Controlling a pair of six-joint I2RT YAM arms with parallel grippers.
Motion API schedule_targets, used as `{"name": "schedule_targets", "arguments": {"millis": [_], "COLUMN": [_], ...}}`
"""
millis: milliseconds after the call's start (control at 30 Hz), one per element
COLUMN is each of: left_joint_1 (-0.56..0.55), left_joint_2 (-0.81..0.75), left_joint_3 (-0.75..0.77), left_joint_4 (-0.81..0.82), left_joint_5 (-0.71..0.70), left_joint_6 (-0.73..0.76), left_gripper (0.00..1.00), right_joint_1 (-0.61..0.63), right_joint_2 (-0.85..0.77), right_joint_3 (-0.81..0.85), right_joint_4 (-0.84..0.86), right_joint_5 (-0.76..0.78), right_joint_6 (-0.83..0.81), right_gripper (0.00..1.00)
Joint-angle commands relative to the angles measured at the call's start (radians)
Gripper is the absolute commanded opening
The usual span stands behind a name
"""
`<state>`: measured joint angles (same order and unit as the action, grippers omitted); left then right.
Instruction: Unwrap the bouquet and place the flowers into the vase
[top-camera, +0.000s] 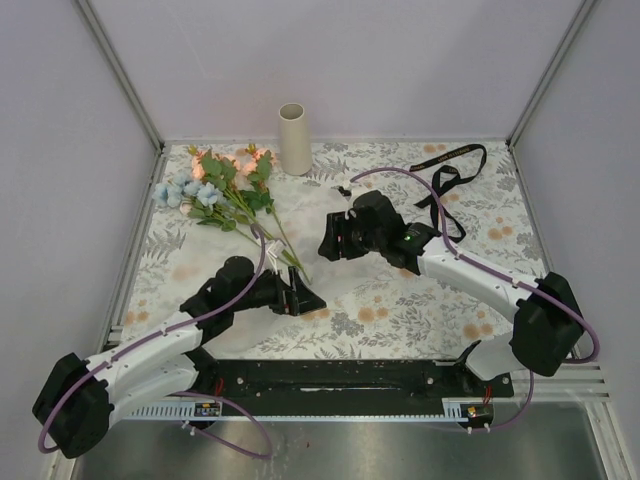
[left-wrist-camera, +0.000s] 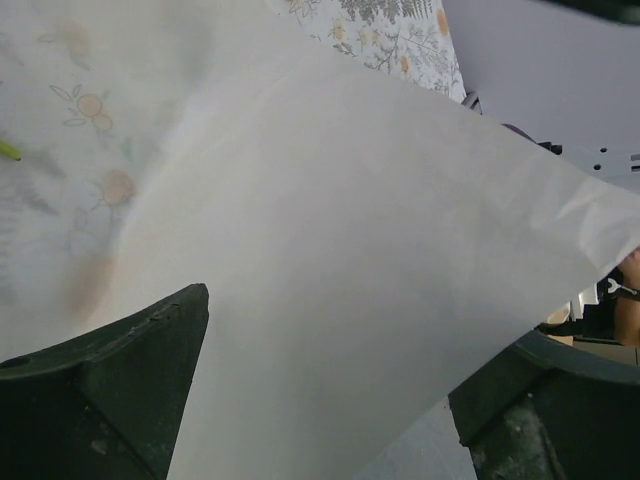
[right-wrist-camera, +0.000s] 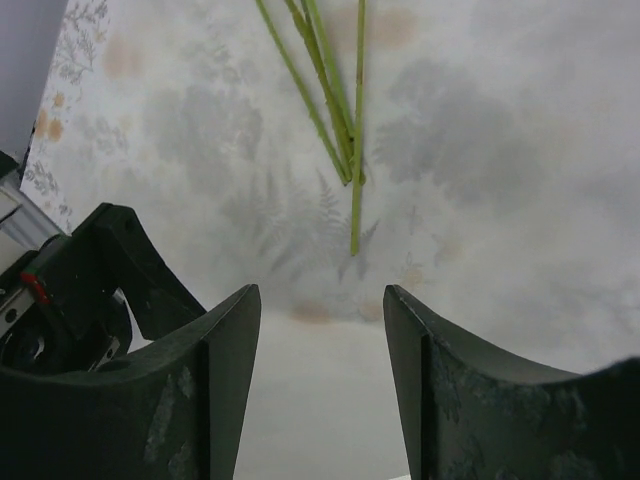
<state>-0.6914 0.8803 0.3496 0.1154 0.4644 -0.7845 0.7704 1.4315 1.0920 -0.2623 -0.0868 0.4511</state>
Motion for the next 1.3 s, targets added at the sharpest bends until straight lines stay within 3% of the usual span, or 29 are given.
{"name": "schedule_targets", "arguments": {"millis": [0, 333, 633, 833, 933, 1167, 1267], "left_joint_1": [-0.003, -0.005, -0.003, 0.018, 0.078, 0.343, 0.421], "left_joint_2": [-0.029, -0.144, -0.086, -0.005, 0.028, 0.057, 0.034], "left_joint_3": [0.069, 0.273, 0.55, 0.661, 0.651, 0.576, 0.516], "left_joint_4": [-0.025, -0.391, -0.798, -0.936, -0.951, -0.892, -0.843], "left_joint_5": [-0.021, -0.223, -0.667, -0.865, -0.845, -0.542, -0.498], "left_joint_6": [0.013, 0.142, 0.188, 0.215, 0.223, 0.257, 0.294], "left_gripper": [0.98, 0.99, 0.99, 0.99, 0.99, 0.99, 0.99], "right_joint_1": [-0.005, -0.005, -0.005, -0.005, -0.005, -0.002, -0.003], "right_joint_2": [0.02, 0.035, -0.051, -0.1, -0.134, -0.167, -0.203], "right_joint_3": [-0.023, -0.179, -0.362, -0.455, -0.483, -0.55, -0.587], "right_joint_4": [0.02, 0.069, 0.052, 0.06, 0.075, 0.13, 0.143], "right_joint_5": [-0.139, -0.261, -0.176, -0.116, -0.079, 0.059, 0.137], "right_joint_6": [0.049, 0.083, 0.155, 0.201, 0.238, 0.32, 0.356], "right_gripper": [0.61, 0.56, 0.54, 0.52, 0.51, 0.47, 0.46]}}
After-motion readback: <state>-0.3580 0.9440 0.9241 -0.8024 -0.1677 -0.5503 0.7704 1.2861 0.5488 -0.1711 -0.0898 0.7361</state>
